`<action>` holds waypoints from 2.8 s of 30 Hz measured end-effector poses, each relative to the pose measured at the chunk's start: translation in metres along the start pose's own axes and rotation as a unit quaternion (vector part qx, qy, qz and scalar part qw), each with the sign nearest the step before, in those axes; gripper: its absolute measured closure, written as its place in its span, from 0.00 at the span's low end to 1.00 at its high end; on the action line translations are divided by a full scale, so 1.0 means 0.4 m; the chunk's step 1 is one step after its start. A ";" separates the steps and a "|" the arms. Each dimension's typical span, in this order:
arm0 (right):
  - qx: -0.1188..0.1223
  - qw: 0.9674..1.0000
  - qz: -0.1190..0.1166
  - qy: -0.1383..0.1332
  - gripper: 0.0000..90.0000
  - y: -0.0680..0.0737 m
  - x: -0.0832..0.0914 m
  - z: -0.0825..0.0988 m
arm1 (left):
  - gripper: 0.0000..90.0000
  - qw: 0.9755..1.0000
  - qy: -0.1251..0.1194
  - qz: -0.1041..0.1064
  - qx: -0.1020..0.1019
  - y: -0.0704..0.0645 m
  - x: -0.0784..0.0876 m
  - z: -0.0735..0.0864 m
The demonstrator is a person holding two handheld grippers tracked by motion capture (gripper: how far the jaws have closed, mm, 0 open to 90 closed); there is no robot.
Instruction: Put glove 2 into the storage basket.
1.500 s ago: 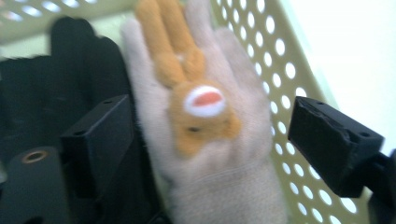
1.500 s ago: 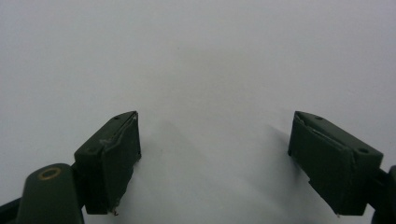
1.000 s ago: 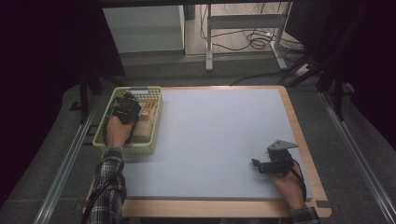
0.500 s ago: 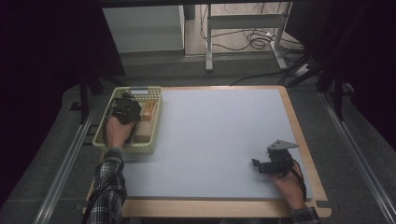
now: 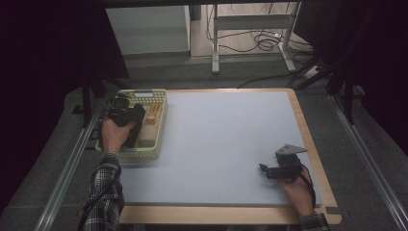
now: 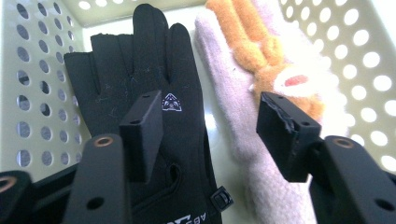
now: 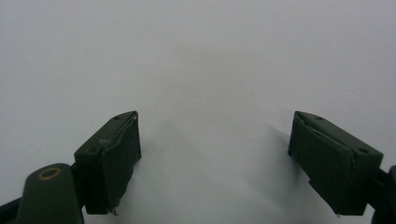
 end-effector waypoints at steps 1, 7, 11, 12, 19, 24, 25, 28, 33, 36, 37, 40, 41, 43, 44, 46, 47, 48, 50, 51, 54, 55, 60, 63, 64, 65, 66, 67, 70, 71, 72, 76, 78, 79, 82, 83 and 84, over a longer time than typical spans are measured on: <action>0.000 1.000 0.000 0.000 0.18 0.000 0.000 0.000 | 0.44 1.000 -0.003 0.002 0.002 0.001 0.003 0.001; 0.000 1.000 0.000 0.000 0.18 0.000 0.000 0.000 | 0.34 1.000 -0.023 0.021 0.003 0.008 0.017 0.010; 0.001 1.000 0.001 0.000 0.18 0.000 0.000 0.000 | 0.27 0.999 -0.030 0.029 0.011 0.011 0.025 0.016; 0.001 1.000 0.001 0.000 0.18 0.000 0.000 0.000 | 0.25 0.999 -0.032 0.032 0.012 0.013 0.028 0.019; 0.001 1.000 0.001 0.000 0.18 0.000 0.000 0.000 | 0.16 0.997 -0.054 0.059 0.012 0.012 0.050 0.029; 0.001 1.000 0.001 0.000 0.18 0.000 0.000 0.000 | 0.11 0.995 -0.071 0.073 0.001 0.000 0.068 0.035; 0.001 1.000 0.001 0.000 0.18 0.000 0.000 0.000 | 0.11 0.994 -0.074 0.076 0.000 -0.002 0.071 0.036; 0.001 1.000 0.001 0.000 0.18 0.000 0.000 0.000 | 0.08 0.993 -0.080 0.085 -0.007 -0.011 0.079 0.038; 0.001 1.000 0.001 0.000 0.18 0.000 0.000 0.000 | 0.05 0.991 -0.088 0.095 -0.020 -0.029 0.090 0.041; 0.001 1.000 0.001 0.000 0.18 0.000 0.000 0.000 | 0.04 0.990 -0.094 0.098 -0.024 -0.038 0.097 0.042; 0.001 1.000 0.001 0.000 0.18 0.000 0.000 0.000 | 0.04 0.990 -0.096 0.100 -0.025 -0.041 0.100 0.043; 0.002 1.000 0.001 0.000 0.18 0.000 0.000 0.000 | 0.02 0.989 -0.098 0.103 -0.033 -0.051 0.107 0.045; 0.001 1.000 0.001 0.000 0.18 0.000 0.000 0.000 | 0.02 0.989 -0.099 0.104 -0.036 -0.054 0.109 0.045; 0.001 1.000 0.001 0.000 0.18 0.001 0.000 0.000 | 0.02 0.988 -0.101 0.107 -0.043 -0.065 0.114 0.046; 0.001 1.000 0.001 0.000 0.18 0.000 0.000 0.000 | 0.02 0.988 -0.102 0.107 -0.047 -0.069 0.117 0.047; 0.001 1.000 0.001 0.000 0.18 0.000 0.000 0.000 | 0.02 0.987 -0.106 0.108 -0.053 -0.079 0.122 0.047; 0.001 1.000 0.001 0.000 0.18 0.000 0.000 0.000 | 0.02 0.987 -0.107 0.110 -0.055 -0.083 0.124 0.047; 0.001 1.000 0.001 0.000 0.18 0.000 0.000 0.000 | 0.01 0.986 -0.109 0.112 -0.057 -0.088 0.127 0.047; 0.000 1.000 0.001 0.000 0.18 0.001 0.000 0.000 | 0.01 0.985 -0.111 0.113 -0.064 -0.099 0.131 0.047; 0.001 1.000 0.001 0.002 0.18 0.001 0.001 0.000 | 0.01 0.985 -0.113 0.114 -0.067 -0.104 0.132 0.047; 0.001 1.000 0.001 0.002 0.18 0.001 0.001 0.000 | 0.01 0.983 -0.117 0.117 -0.078 -0.123 0.136 0.048; 0.001 1.000 0.001 0.002 0.18 0.001 0.001 0.000 | 0.01 0.983 -0.117 0.117 -0.080 -0.128 0.137 0.048; 0.001 1.000 0.001 0.002 0.18 0.001 0.001 0.000 | 0.01 0.979 -0.127 0.132 -0.091 -0.161 0.141 0.052; 0.001 1.000 0.001 0.002 0.18 0.001 0.001 0.000 | 0.01 0.977 -0.128 0.137 -0.100 -0.180 0.140 0.056; 0.001 1.000 0.001 0.002 0.18 0.001 0.001 0.000 | 0.01 0.977 -0.129 0.138 -0.104 -0.186 0.140 0.057; 0.001 1.000 0.001 0.002 0.18 0.001 0.001 0.000 | 0.01 0.976 -0.129 0.138 -0.107 -0.190 0.139 0.058; 0.001 1.000 0.001 0.002 0.18 0.001 0.001 0.000 | 0.01 0.975 -0.130 0.140 -0.110 -0.198 0.139 0.059; 0.001 1.000 0.001 0.002 0.18 0.001 0.001 0.000 | 0.01 0.975 -0.131 0.142 -0.112 -0.204 0.139 0.060; 0.001 1.000 0.001 0.002 0.18 0.001 0.001 0.000 | 0.01 0.973 -0.132 0.147 -0.122 -0.226 0.139 0.064; 0.001 1.000 0.001 0.002 0.18 0.001 0.001 0.000 | 0.01 0.972 -0.132 0.146 -0.128 -0.234 0.139 0.065; 0.001 1.000 0.001 0.001 0.18 0.001 0.001 0.000 | 0.01 0.971 -0.132 0.146 -0.134 -0.243 0.138 0.067; 0.001 1.000 0.001 0.001 0.18 0.001 0.001 0.000 | 0.01 0.969 -0.132 0.151 -0.147 -0.277 0.135 0.073; 0.001 1.000 0.001 0.001 0.18 0.001 0.001 0.000 | 0.01 0.967 -0.131 0.155 -0.154 -0.295 0.133 0.076; 0.001 1.000 0.001 0.002 0.18 0.001 0.001 0.000 | 0.01 0.966 -0.130 0.157 -0.159 -0.305 0.132 0.077; 0.001 1.000 0.001 0.002 0.18 0.001 0.001 0.000 | 0.01 0.963 -0.128 0.162 -0.171 -0.334 0.130 0.078; 0.001 1.000 0.001 0.002 0.18 0.001 0.001 0.000 | 0.01 0.963 -0.127 0.162 -0.175 -0.345 0.130 0.079; 0.001 1.000 0.001 0.001 0.18 0.001 0.001 0.000 | 0.01 0.962 -0.127 0.163 -0.180 -0.356 0.130 0.080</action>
Point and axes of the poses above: each handheld gripper's, and its own axes: x roughly backward along the jaws, z roughly out of its underside, y roughly to its left, the point moved 4 cm from there along -x, roughly forward along the jaws, and after that the axes turned 7 degrees about -z, right-handed, at the moved point
